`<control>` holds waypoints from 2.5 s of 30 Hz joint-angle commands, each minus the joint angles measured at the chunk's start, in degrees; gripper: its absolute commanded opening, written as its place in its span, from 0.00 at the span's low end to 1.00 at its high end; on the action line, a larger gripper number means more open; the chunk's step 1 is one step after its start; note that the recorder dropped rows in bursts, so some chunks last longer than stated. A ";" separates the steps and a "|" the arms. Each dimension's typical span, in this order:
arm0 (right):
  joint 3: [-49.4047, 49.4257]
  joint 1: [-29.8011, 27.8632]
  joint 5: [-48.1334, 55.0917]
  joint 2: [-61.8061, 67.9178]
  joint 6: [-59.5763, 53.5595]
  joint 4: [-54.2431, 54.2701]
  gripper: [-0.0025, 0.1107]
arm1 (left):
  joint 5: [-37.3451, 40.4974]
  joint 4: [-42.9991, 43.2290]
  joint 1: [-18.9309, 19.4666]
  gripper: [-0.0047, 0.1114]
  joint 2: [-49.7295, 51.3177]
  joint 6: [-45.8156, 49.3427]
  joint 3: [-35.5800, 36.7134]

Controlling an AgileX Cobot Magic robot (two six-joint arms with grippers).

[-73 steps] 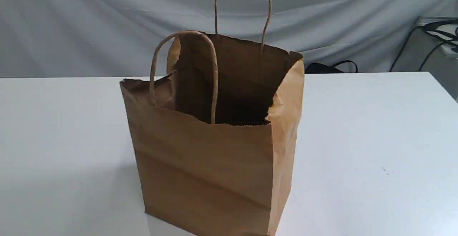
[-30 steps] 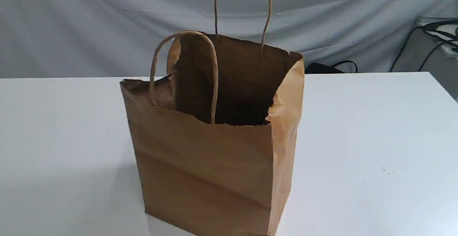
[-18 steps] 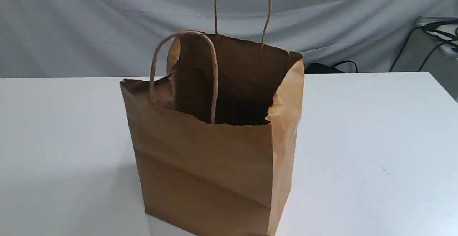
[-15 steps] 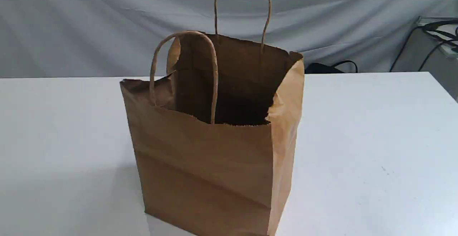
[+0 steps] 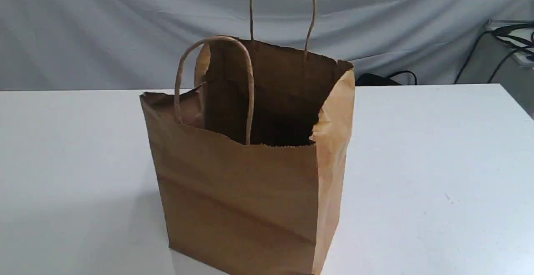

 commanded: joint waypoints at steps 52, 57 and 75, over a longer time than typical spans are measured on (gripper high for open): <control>0.17 -0.38 0.11 -0.15 0.20 0.33 0.02 | -10.16 5.77 28.04 0.04 -10.30 -5.12 23.59; 0.17 -0.38 0.11 -0.15 0.06 0.33 0.02 | -10.16 5.77 28.04 0.04 -10.30 -5.12 23.59; 0.17 -0.38 0.11 -0.15 0.33 0.33 0.02 | -10.10 5.94 28.04 0.04 -10.30 -5.01 23.59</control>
